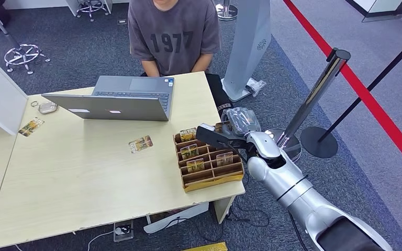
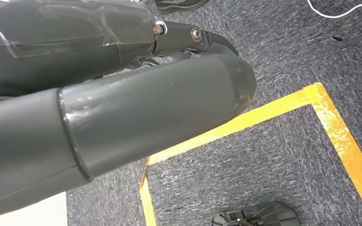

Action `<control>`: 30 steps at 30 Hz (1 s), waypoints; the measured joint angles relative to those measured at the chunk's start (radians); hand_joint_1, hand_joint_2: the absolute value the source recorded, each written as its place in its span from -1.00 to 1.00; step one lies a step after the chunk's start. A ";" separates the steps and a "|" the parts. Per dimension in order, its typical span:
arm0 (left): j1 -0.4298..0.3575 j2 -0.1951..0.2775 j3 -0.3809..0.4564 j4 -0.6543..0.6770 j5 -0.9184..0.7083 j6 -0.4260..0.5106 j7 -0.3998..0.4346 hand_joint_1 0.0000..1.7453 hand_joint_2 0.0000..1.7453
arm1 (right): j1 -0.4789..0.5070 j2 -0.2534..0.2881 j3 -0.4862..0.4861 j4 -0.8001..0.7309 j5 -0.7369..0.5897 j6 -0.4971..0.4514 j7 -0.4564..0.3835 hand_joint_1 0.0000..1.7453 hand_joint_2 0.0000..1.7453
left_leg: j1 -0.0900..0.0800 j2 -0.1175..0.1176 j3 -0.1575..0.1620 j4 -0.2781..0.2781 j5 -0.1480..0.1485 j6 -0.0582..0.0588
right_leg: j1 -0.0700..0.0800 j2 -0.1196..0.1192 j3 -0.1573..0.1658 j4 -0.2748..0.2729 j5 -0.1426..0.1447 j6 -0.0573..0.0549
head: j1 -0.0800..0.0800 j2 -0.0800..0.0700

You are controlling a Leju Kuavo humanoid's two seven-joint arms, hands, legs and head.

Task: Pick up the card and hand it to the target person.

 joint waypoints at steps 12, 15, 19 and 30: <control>0.000 0.001 0.000 0.000 0.001 0.000 -0.001 -1.00 -1.00 | 0.001 0.000 0.000 -0.018 -0.003 -0.001 0.000 0.48 1.00 | 0.000 0.000 0.000 0.000 0.000 0.000 | 0.000 0.000 0.000 0.000 0.000 0.000 | 0.000 0.000; 0.001 0.001 0.000 0.000 0.002 0.000 -0.001 -1.00 -1.00 | 0.001 0.000 0.000 -0.035 -0.005 -0.002 0.003 0.50 1.00 | 0.000 0.000 0.000 0.000 0.000 0.000 | 0.000 0.000 0.000 0.000 0.000 0.000 | 0.000 0.000; 0.001 0.001 0.000 0.000 0.002 0.000 -0.001 -1.00 -1.00 | 0.001 -0.002 -0.001 -0.057 -0.010 -0.003 0.011 0.50 1.00 | 0.000 0.000 0.000 0.000 0.000 0.000 | 0.000 0.000 0.000 0.000 0.000 0.000 | 0.000 0.000; 0.002 0.001 0.000 0.000 0.003 0.000 -0.001 -1.00 -1.00 | 0.004 -0.007 0.000 -0.090 -0.024 0.005 0.021 0.53 1.00 | 0.000 0.000 0.000 0.000 0.000 0.000 | 0.000 0.000 0.000 0.000 0.000 0.000 | 0.000 0.000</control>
